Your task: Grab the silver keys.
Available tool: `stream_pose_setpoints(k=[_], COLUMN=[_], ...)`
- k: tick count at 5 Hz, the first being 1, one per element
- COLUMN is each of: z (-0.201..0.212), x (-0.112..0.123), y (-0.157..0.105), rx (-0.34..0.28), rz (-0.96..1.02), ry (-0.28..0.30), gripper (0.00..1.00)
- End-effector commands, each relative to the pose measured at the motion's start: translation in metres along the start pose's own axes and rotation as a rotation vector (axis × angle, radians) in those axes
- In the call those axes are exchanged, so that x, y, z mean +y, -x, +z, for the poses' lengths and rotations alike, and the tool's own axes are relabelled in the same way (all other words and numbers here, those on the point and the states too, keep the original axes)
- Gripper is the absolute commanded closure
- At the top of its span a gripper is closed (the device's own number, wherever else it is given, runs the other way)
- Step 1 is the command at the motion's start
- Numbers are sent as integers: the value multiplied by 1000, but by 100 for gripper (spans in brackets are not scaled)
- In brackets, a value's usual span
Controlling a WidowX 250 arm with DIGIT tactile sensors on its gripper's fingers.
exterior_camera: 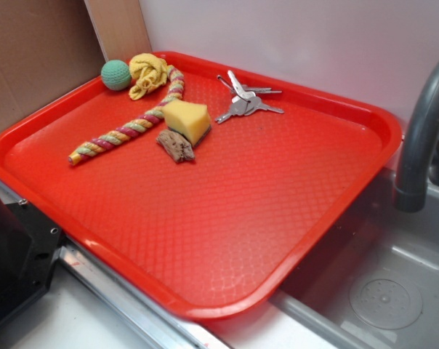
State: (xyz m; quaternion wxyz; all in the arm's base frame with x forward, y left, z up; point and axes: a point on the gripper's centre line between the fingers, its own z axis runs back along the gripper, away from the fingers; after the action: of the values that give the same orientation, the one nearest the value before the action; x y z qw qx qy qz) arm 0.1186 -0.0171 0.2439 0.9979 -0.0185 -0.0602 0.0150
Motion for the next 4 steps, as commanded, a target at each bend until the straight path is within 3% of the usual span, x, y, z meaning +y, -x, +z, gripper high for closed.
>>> stream_pose_setpoints(k=[1, 2, 3, 4], z=[0, -32, -72, -101], x=[0, 14, 14, 26], y=[0, -47, -92, -140], rx=[0, -60, -69, -126], rz=[0, 5, 53, 213], ry=[0, -13, 69, 133], gripper=[0, 0, 0, 0])
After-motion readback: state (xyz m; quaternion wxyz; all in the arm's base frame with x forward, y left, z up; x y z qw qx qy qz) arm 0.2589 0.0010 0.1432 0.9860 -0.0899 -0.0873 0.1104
